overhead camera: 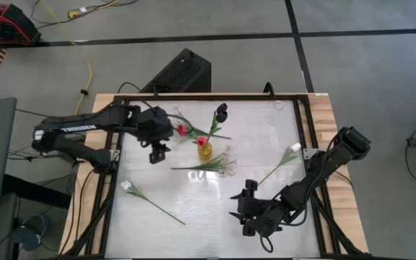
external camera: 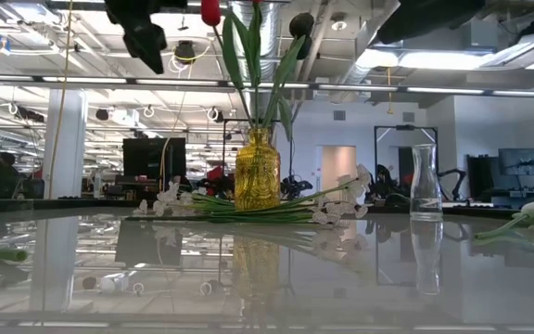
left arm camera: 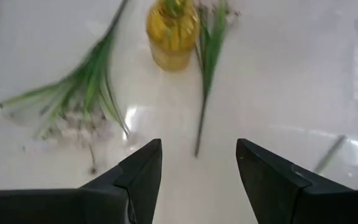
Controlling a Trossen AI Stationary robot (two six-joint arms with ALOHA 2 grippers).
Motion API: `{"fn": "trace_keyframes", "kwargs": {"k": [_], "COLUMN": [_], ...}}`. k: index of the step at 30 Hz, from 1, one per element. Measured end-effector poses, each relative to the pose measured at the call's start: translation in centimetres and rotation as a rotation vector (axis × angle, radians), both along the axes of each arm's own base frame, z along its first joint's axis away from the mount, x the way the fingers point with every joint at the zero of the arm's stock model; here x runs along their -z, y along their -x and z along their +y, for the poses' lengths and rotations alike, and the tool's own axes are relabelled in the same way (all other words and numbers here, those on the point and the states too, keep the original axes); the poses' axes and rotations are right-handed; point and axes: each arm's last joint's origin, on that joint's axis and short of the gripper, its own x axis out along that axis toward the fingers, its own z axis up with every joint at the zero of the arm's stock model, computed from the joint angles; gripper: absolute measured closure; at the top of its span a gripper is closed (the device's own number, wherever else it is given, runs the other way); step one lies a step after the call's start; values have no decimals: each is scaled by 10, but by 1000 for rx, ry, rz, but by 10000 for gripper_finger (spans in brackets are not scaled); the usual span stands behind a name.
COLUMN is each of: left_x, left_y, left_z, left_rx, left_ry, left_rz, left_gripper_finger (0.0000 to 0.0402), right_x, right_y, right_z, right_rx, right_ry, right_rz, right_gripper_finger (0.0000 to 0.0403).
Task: Sort flowers into vase by color
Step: Put the bottom white flowers into the transparent flower vase
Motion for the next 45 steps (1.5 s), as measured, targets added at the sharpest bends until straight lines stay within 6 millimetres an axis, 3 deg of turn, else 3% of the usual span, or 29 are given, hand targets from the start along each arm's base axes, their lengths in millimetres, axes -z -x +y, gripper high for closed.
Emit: {"fn": "trace_keyframes", "kwargs": {"k": [9, 13, 18, 23, 26, 30, 34, 38, 45], "left_x": [-10, -3, 32, 89, 118, 147, 162, 171, 184], "left_y": [21, 25, 20, 11, 8, 9, 10, 11, 18], "left_z": [-36, -59, -92, -113, -111, -91, -65, -46, -36], "left_rx": [-28, -25, 24, 90, 98, 73, 18, 0, -18], "left_ry": [2, -77, -168, -236, -253, -297, -302, -201, -157], "left_rz": [-7, -30, -121, -258, -343, -379, -364, -404, -440], "left_gripper_finger": [207, 207, 207, 207, 207, 207, 207, 207, 207], "right_x": [-9, -9, -3, 1, 0, -1, -3, -4, -6], "right_y": [-12, -18, -15, -12, -14, -17, -20, -23, -26], "right_z": [-18, -34, -55, -69, -69, -67, -66, -65, -67], "right_rx": [-25, 12, 56, 168, 183, 171, 149, 142, 121], "right_ry": [-84, -127, -93, -101, -117, -135, -137, -111, -86], "right_rz": [144, 220, 375, 450, 435, 400, 366, 322, 300], "right_gripper_finger": [138, 138, 138, 138, 138, 138, 138, 138, 138]}}
